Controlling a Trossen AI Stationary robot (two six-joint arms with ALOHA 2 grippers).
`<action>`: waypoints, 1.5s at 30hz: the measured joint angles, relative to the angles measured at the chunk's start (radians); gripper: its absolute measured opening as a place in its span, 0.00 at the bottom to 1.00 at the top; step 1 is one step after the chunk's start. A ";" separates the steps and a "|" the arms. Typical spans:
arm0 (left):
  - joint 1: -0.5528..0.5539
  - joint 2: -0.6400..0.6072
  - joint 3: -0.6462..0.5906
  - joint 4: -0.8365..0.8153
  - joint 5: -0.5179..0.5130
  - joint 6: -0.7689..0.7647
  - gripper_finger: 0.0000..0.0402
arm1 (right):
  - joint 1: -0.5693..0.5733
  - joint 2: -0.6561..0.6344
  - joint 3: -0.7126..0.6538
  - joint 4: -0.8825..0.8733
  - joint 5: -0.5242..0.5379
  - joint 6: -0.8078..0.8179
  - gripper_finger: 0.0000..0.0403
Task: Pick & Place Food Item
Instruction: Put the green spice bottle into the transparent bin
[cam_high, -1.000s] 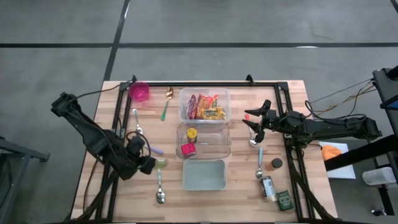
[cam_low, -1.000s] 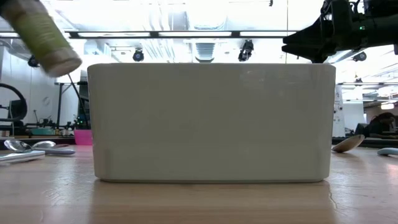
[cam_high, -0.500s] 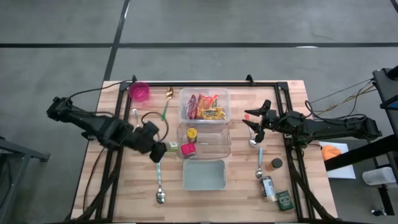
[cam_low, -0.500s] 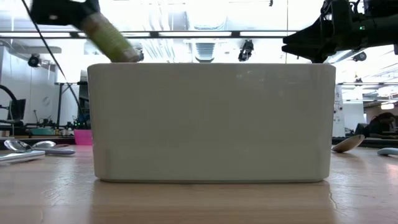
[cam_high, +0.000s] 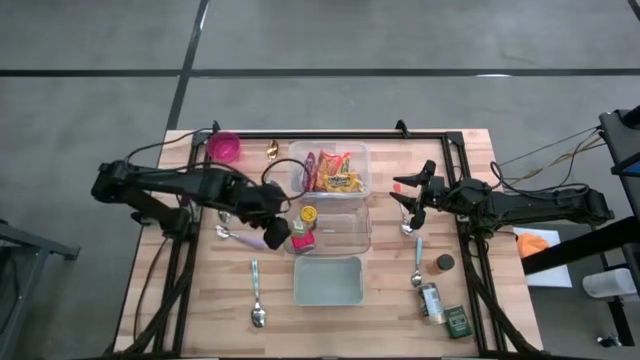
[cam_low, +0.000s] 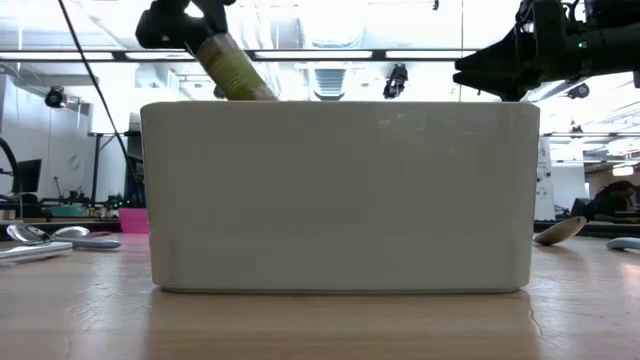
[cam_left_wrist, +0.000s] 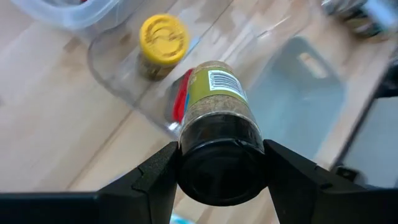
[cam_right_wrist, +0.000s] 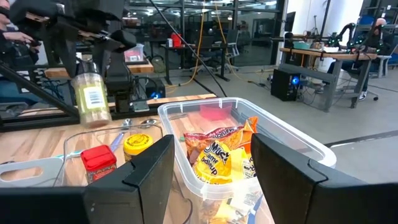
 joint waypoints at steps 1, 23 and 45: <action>0.006 0.018 0.021 -0.034 0.000 -0.001 0.50 | 0.000 0.000 0.000 0.000 0.000 0.000 0.52; 0.190 0.189 0.116 -0.195 0.051 0.048 0.50 | 0.000 0.000 0.000 0.000 0.000 0.000 0.52; 0.266 0.366 0.116 -0.172 0.147 0.052 0.50 | 0.000 0.000 0.000 0.000 0.000 0.000 0.52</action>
